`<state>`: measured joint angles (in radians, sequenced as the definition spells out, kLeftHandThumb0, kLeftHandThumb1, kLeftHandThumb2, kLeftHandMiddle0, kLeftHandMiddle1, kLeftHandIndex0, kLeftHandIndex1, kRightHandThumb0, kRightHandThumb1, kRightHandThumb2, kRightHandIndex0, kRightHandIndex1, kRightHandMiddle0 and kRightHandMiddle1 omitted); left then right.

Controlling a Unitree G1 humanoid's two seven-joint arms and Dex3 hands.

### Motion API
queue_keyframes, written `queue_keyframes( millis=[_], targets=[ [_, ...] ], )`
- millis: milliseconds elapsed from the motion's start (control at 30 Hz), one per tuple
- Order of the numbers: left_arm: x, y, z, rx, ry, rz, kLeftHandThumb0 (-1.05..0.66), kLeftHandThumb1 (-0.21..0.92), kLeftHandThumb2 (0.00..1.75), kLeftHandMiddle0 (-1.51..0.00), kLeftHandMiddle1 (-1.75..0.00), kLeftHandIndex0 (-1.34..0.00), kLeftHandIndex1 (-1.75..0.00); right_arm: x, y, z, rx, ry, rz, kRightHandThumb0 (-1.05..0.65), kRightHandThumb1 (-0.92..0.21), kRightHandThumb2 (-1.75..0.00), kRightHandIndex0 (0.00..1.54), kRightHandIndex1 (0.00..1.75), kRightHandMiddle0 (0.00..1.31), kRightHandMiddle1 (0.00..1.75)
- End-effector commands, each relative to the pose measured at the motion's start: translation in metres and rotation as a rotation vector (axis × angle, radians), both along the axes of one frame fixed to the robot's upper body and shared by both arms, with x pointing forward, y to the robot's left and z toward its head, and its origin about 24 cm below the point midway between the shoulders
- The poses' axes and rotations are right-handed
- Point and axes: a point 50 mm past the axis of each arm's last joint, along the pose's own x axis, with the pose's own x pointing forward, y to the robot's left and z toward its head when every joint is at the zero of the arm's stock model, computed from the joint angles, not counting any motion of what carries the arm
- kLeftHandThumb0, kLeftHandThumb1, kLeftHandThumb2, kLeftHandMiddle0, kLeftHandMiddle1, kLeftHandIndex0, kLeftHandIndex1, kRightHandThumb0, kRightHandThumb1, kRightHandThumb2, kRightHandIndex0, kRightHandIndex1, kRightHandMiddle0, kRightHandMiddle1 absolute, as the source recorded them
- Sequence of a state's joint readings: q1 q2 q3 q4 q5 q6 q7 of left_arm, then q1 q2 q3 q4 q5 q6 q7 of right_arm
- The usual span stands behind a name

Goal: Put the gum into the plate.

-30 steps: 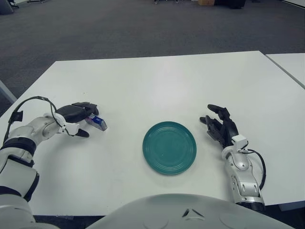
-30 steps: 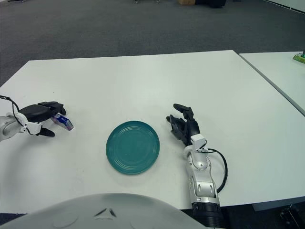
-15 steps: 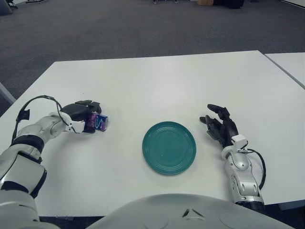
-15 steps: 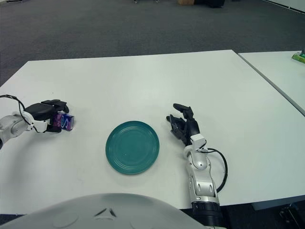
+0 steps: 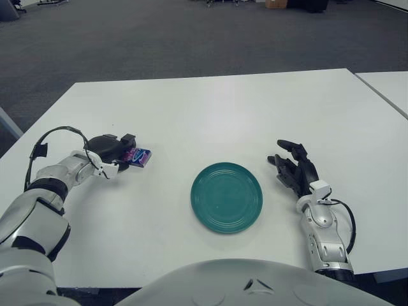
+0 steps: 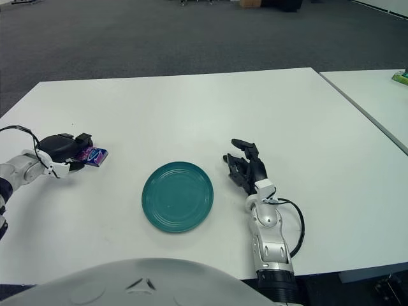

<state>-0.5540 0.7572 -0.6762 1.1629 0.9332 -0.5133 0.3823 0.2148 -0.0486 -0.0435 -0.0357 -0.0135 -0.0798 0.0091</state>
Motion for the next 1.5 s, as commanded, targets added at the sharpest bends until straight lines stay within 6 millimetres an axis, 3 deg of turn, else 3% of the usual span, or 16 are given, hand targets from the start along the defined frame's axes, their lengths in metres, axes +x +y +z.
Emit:
queue_keyframes(
  millis=[0,133,433,567,733,1000,1100,1467],
  targets=[
    [-0.021,-0.003,-0.023,0.025,0.037,-0.047,-0.02,0.28,1.23,-0.71,-1.63,-0.6,-1.44,-0.006,-0.003,-0.012,0.007,0.07,-0.013,-0.53,-0.92,-0.57,0.57,0.58,0.12,0.93],
    [-0.023,-0.005,-0.018,-0.031,-0.028,-0.061,-0.01,0.2,1.35,-0.73,-1.72,-0.65,-1.43,-0.005,-0.002,-0.012,0.006,0.067,-0.014,-0.52,-0.92,-0.58,0.56,0.57,0.12,0.93],
    [-0.021,-0.008,-0.015,-0.099,-0.079,-0.031,-0.01,0.1,1.47,-0.78,-1.75,-0.73,-1.43,-0.004,-0.001,-0.011,0.006,0.067,-0.01,-0.52,-0.92,-0.57,0.58,0.57,0.12,0.92],
    [-0.02,-0.01,-0.013,-0.121,-0.079,-0.027,-0.01,0.07,1.55,-0.79,-1.75,-0.67,-1.57,-0.003,0.0,-0.011,0.0,0.07,-0.008,-0.53,-0.92,-0.56,0.58,0.57,0.13,0.93],
    [-0.02,-0.011,-0.012,-0.149,-0.077,-0.027,0.0,0.1,1.54,-0.78,-1.68,-0.58,-1.72,-0.003,0.0,-0.011,-0.003,0.069,-0.006,-0.53,-0.92,-0.56,0.58,0.57,0.14,0.93],
    [-0.02,-0.016,-0.008,-0.206,-0.079,-0.021,0.0,0.12,1.5,-0.8,-1.6,-0.56,-1.74,-0.002,-0.001,-0.011,-0.004,0.066,-0.007,-0.54,-0.92,-0.57,0.56,0.57,0.13,0.93],
    [-0.015,-0.026,0.008,-0.306,-0.113,-0.025,0.0,0.14,1.48,-0.79,-1.59,-0.54,-1.75,-0.002,-0.001,-0.012,-0.001,0.068,-0.007,-0.54,-0.92,-0.57,0.56,0.56,0.14,0.93],
    [-0.017,-0.036,0.044,-0.532,-0.233,-0.05,0.0,0.23,1.38,-0.73,-1.62,-0.45,-1.75,-0.002,-0.001,-0.011,0.006,0.067,-0.007,-0.53,-0.92,-0.56,0.57,0.57,0.14,0.93]
  ],
)
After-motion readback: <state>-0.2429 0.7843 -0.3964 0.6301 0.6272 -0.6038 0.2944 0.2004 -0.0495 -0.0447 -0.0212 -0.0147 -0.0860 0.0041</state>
